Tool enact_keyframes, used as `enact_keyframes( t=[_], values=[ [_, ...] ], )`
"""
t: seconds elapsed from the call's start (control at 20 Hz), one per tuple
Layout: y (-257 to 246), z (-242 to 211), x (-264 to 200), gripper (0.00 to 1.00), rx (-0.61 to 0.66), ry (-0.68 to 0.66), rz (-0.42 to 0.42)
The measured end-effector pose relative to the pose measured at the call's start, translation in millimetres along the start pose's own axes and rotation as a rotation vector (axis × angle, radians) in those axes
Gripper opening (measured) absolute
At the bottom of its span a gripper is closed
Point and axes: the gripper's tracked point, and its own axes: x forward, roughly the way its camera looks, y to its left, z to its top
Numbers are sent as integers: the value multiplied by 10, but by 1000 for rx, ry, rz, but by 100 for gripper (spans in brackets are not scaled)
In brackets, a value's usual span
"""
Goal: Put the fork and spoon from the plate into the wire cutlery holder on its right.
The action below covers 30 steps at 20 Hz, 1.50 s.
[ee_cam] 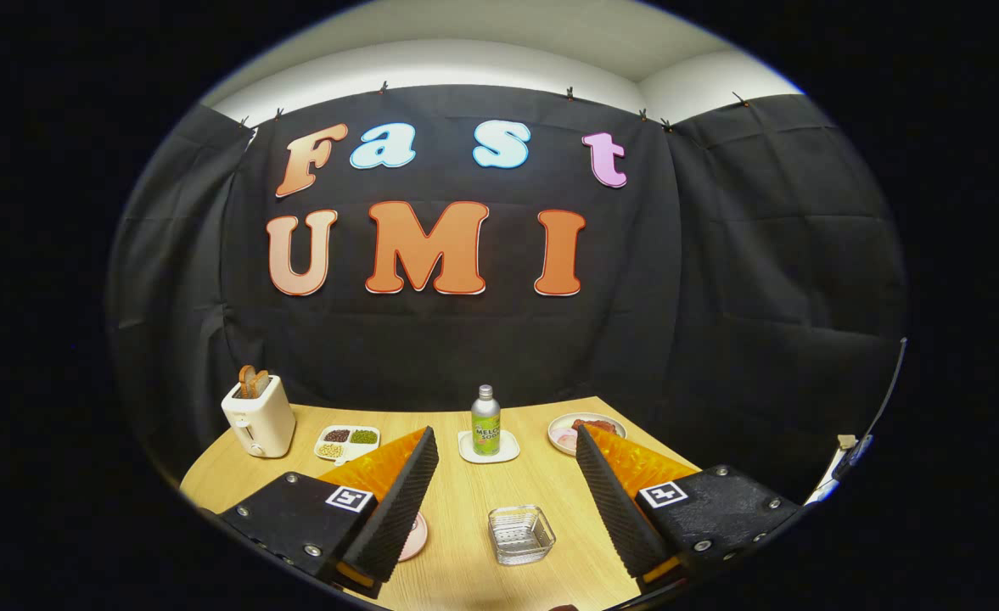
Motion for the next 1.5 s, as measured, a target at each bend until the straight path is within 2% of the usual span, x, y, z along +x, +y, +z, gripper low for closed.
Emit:
enact_keyframes(
  t=[0.4,1.5],
  values=[
    [238,-260,104,98,-10,47,27],
    [1380,-1682,252,98,-83,348,133]
  ],
)
